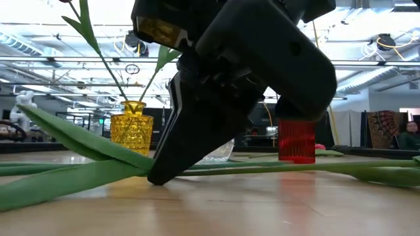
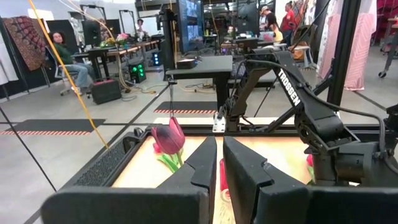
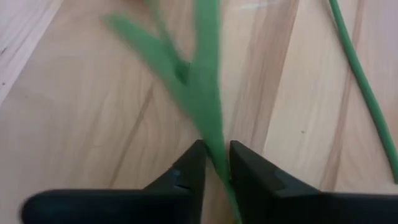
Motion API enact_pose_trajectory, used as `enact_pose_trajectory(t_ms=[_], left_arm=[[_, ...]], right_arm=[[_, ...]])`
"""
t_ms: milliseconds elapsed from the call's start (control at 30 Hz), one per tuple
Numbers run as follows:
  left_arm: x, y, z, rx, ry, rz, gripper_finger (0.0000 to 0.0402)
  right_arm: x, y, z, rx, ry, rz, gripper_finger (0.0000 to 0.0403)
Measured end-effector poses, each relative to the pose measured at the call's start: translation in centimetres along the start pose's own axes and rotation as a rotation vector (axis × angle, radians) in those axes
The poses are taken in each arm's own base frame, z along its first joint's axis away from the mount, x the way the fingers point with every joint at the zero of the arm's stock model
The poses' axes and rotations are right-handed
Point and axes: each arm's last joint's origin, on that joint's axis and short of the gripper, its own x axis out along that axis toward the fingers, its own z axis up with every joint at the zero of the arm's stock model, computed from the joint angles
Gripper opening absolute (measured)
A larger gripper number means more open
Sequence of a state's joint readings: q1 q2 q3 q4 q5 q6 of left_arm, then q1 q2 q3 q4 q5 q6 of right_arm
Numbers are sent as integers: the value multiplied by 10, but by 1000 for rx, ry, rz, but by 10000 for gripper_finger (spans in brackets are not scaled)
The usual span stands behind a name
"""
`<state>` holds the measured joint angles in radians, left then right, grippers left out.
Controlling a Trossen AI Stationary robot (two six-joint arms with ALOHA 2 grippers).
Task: Sort flowers into vase by color
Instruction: Put the red tulip into the yellow vase
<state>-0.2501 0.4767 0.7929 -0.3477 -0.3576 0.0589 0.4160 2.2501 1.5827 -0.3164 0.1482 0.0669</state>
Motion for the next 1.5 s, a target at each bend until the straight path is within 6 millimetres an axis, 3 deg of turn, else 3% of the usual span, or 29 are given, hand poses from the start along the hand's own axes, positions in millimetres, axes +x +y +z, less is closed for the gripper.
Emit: enact_pose_trajectory(t_ms=[133,267,367,567,733,967,1133,1233,1400,1500], left_arm=[[1,0,0,1,4,0,34],[2,-1,-1,4,10,-1,34],[2,-1,-1,8,11,-1,34],[2,0,0,10,6,15,34],[2,0,3,5,-31,19,34],[1,1,9,1,-87,22,34],[1,-1,9,-4,-89,-29,34],[5,-3,8,-34,-77,-57,34],[13,-8,7,-42,-57,-133,34],[20,-11,10,-48,-83,-133,34]], right_arm=[[0,0,0,-6,1,2,10],[-8,1,1,-22,4,-10,12],[-24,-2,11,-43,-38,-11,11],[-92,-10,40,-62,-198,-6,3],[-165,-17,53,-69,-313,-12,3],[-250,-18,59,-178,-514,-98,3],[-295,-30,48,-125,-584,-117,3],[-307,-34,38,-70,-676,-122,3],[-278,-33,1,16,-772,-105,4],[-267,-36,-13,104,-1015,-166,4]])
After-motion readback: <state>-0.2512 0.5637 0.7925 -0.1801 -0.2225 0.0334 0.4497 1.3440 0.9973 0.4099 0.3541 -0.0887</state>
